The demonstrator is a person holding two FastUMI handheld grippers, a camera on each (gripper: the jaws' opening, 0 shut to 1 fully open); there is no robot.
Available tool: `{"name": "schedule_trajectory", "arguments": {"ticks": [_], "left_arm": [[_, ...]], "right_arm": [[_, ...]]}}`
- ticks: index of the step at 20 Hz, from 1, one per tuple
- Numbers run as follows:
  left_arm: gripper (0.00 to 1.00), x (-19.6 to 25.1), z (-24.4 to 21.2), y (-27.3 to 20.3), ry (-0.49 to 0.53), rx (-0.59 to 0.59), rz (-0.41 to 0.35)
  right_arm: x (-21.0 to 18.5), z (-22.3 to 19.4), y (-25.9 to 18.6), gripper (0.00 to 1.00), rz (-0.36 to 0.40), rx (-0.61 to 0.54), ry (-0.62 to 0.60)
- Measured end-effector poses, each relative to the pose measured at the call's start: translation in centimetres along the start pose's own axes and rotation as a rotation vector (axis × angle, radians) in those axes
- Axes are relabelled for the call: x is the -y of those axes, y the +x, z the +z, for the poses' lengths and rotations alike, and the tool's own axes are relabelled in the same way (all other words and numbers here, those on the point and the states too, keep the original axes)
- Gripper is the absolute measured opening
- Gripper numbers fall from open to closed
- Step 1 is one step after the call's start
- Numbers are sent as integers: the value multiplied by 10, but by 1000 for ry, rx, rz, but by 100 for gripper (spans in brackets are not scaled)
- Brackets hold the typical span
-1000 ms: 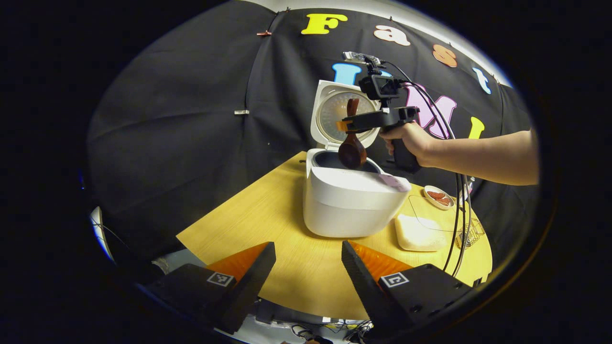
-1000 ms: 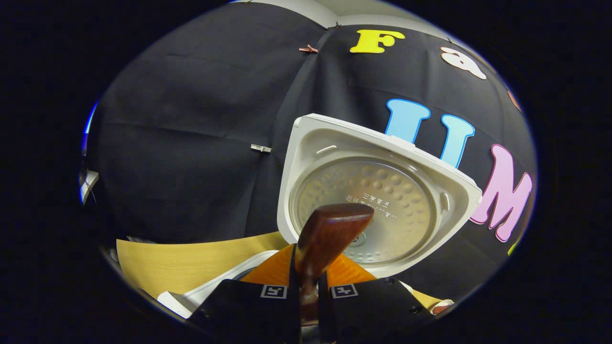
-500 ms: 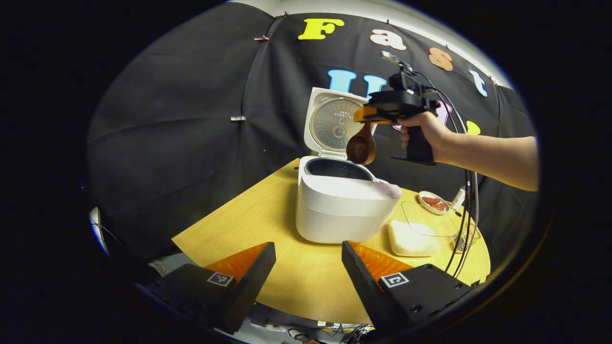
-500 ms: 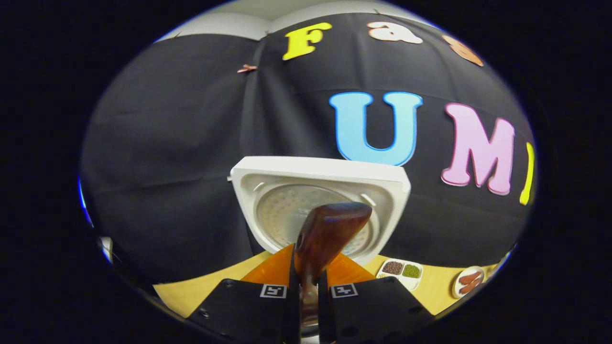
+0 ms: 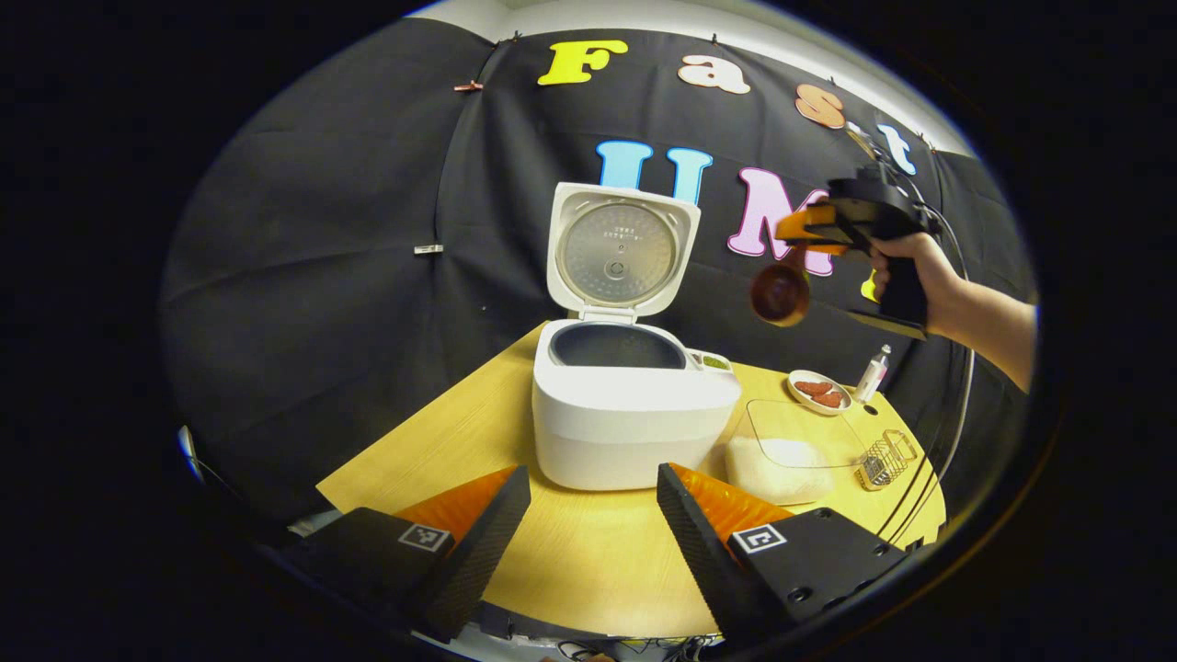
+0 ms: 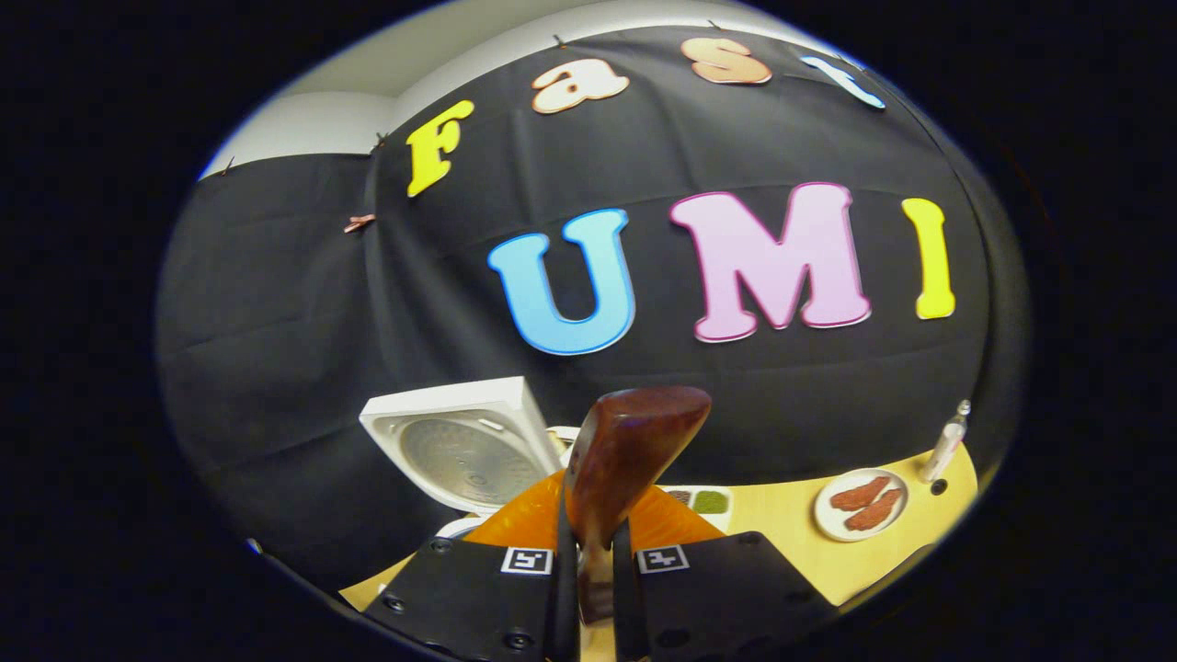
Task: Close the left gripper, press the button to open the rice cooker; take a wooden spoon from the chopstick holder with the right hand, scoop a spoonful of rice and pour it into the rice cooker, then put the wooden spoon back into the chopstick holder.
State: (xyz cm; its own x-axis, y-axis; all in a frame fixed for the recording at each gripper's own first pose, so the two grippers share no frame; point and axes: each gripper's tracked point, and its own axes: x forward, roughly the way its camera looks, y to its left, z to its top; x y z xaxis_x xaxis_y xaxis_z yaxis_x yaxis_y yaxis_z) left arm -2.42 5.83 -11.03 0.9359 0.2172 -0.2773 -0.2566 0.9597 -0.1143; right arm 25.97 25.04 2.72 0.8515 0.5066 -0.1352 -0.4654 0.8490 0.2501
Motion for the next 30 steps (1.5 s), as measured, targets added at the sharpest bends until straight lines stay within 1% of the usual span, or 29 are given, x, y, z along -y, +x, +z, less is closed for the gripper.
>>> {"name": "schedule_trajectory", "arguments": {"ticks": [2,3,4,7,10,14,19,21,27,30], "left_arm": [[96,10,11,3,5,20,-1],[98,15,16,5,9,30,0],[96,20,21,8,13,38,0],[96,33,32,16,31,52,4],[96,47,41,20,42,65,13],[96,73,42,26,40,63,15],[95,102,40,27,32,55,22],[96,109,39,27,32,49,32],[95,113,43,22,42,48,66],[95,110,45,19,31,46,78]], "right_arm": [[49,6,-21,18,-62,8,-5],[74,8,-32,19,-93,10,-2],[98,9,-43,19,-123,11,4],[164,12,-74,18,-209,8,34],[223,4,-106,19,-284,-2,51],[286,-21,-138,19,-360,-25,95],[342,-69,-159,19,-425,-71,153],[358,-93,-162,19,-446,-92,175],[378,-169,-161,19,-484,-173,262],[379,-195,-158,19,-502,-197,307]]}}
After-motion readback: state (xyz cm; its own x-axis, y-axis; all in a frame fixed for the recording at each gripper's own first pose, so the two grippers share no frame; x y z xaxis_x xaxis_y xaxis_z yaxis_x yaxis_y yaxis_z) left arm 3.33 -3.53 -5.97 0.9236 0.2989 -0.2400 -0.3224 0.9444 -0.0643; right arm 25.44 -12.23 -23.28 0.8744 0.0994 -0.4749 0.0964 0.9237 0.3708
